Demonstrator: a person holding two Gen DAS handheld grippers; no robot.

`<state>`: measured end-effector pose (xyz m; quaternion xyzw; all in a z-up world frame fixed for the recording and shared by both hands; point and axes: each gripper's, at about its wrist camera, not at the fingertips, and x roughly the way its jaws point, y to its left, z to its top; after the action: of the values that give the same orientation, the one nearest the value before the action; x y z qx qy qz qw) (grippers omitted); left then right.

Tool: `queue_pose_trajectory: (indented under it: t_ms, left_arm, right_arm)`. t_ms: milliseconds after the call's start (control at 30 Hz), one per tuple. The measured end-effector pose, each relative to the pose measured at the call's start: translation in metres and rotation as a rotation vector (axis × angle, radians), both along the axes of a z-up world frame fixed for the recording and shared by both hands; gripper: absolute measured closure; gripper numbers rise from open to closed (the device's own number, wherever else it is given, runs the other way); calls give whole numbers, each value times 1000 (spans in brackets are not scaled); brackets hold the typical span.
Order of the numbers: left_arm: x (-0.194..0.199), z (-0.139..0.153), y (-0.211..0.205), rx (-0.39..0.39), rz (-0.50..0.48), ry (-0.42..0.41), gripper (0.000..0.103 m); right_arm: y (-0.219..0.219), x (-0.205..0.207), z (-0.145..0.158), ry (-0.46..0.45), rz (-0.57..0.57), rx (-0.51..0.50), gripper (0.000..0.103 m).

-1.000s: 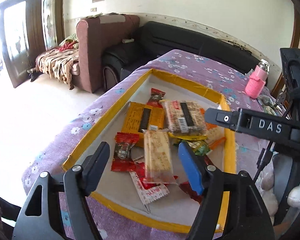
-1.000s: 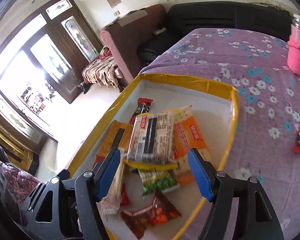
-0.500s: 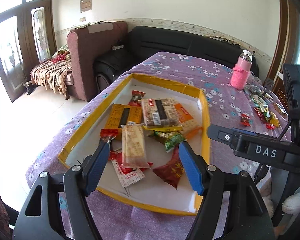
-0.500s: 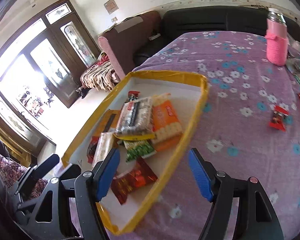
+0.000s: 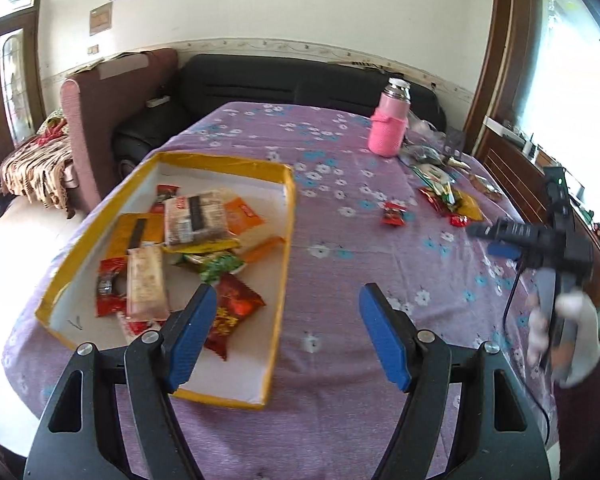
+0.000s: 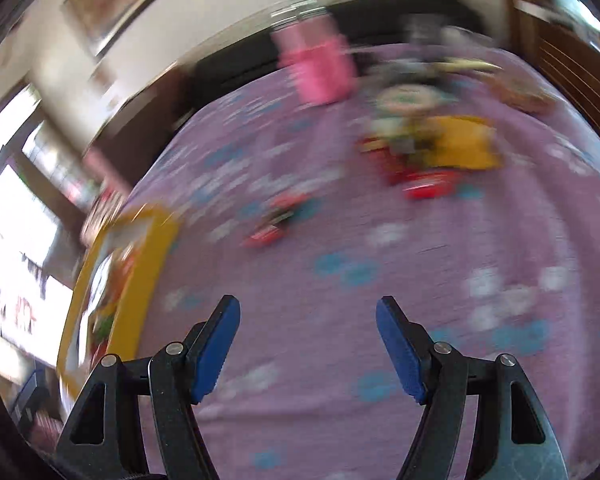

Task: Organize snacks
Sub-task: 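Move both tools back toward the snack pile by the thermos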

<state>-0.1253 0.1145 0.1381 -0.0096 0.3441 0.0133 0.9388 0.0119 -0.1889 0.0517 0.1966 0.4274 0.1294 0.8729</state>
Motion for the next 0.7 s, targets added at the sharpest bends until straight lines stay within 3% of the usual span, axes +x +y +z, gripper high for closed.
queue_pose_trajectory:
  t_ms: [133, 333, 567, 700]
  left_arm:
    - [8, -7, -3, -7, 0, 27, 29]
    - [16, -14, -1, -17, 5, 46, 29]
    - [26, -20, -2, -25, -17, 57, 29]
    - [33, -26, -1, -19, -13, 72, 29]
  right_arm:
    - [-43, 25, 0, 1, -112, 9, 29]
    - [-60, 69, 5, -14, -202, -1, 29]
    - [-75, 141, 4, 28, -293, -192, 30]
    - [-84, 173, -8, 75, -332, -249, 30]
